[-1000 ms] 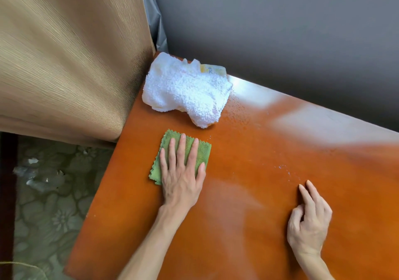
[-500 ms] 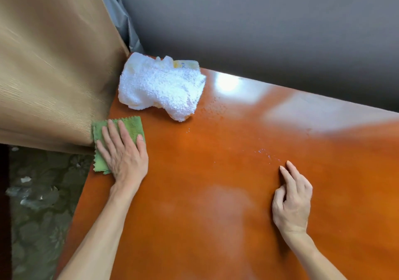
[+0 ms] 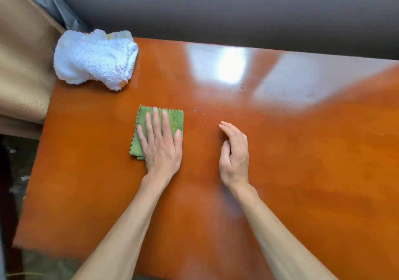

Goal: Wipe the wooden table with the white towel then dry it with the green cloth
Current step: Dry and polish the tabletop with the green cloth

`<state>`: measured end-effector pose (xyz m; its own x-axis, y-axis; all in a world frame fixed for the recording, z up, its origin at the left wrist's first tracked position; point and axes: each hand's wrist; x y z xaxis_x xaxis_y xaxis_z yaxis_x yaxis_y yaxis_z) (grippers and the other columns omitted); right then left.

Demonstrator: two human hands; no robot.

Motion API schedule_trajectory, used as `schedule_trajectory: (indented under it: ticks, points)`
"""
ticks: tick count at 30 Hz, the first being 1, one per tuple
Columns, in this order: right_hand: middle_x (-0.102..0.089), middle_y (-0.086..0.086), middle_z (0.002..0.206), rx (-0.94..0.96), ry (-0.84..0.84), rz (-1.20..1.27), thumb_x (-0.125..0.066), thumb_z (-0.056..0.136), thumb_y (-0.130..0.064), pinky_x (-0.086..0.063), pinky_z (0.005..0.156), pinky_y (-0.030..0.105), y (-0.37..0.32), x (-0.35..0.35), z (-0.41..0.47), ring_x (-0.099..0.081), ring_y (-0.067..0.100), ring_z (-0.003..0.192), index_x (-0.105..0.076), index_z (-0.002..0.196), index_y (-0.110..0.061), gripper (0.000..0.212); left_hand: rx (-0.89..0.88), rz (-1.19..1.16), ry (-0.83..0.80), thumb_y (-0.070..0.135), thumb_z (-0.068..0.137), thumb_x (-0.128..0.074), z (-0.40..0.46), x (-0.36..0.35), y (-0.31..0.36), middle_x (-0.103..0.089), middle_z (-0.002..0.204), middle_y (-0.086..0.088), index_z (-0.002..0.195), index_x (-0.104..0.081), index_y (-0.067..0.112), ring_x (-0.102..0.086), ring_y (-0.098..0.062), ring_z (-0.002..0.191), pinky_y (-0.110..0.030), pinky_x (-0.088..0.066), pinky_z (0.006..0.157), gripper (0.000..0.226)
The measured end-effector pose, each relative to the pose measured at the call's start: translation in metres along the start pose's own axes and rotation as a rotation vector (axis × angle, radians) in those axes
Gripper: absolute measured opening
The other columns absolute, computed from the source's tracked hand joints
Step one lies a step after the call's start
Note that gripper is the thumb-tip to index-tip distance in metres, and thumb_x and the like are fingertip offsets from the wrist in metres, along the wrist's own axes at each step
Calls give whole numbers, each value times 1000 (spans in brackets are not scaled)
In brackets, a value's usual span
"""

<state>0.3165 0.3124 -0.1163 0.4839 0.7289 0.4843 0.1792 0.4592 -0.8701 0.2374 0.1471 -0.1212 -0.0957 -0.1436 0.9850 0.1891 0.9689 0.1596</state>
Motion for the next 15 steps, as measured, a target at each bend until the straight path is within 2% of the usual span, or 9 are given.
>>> schedule_trajectory:
  ticks: [3,5,8,11,13,15]
  points:
    - [-57,0,126,-126,-126,276,-37,94,7,-49,98,27,6,32,11,-58,11,114,-59,125,-14,44,7,23,-26,43,104,-24,-66,-8,42,-11,167,-15,160,-16,9,-9,-33,154,-58,-10,122,66]
    - [-54,-6,123,-143,-185,315,-37,95,3,-50,94,26,13,52,18,-59,7,107,-58,123,-18,41,41,42,-69,42,102,-27,-106,-15,83,-14,166,-18,158,-21,6,-14,-37,153,-61,-16,120,67]
    - [-56,-4,122,-131,-205,270,-38,95,1,-49,95,27,25,79,26,-59,7,107,-59,124,-18,40,86,21,-131,42,99,-29,-149,-26,163,-14,165,-22,157,-22,3,-16,-40,152,-63,-18,119,71]
    - [-56,-1,125,-131,-168,178,-40,97,5,-48,98,27,39,108,29,-58,7,111,-60,127,-16,42,-4,52,-191,42,96,-25,-161,-36,233,-5,166,-22,159,-12,5,-8,-40,153,-63,-11,120,74]
    - [-56,-1,127,-118,-111,100,-40,96,7,-48,101,29,48,125,35,-57,9,114,-60,128,-13,43,-37,25,-195,39,98,-24,-140,-36,247,-7,166,-20,159,-18,7,-13,-38,153,-61,-12,121,69]
    - [-55,2,128,-93,-45,35,-39,94,6,-49,101,37,59,136,44,-57,15,115,-60,128,-9,42,-42,-37,-154,42,102,-28,-100,-30,229,-17,165,-18,157,-27,9,-20,-36,152,-59,-17,120,65]
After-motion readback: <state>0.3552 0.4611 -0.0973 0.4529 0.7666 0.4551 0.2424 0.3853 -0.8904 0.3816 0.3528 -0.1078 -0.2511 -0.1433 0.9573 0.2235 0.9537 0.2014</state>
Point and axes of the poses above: each hand's wrist, its own z-axis towards the middle knuckle, its own x-axis out of the back of the hand, y = z × x
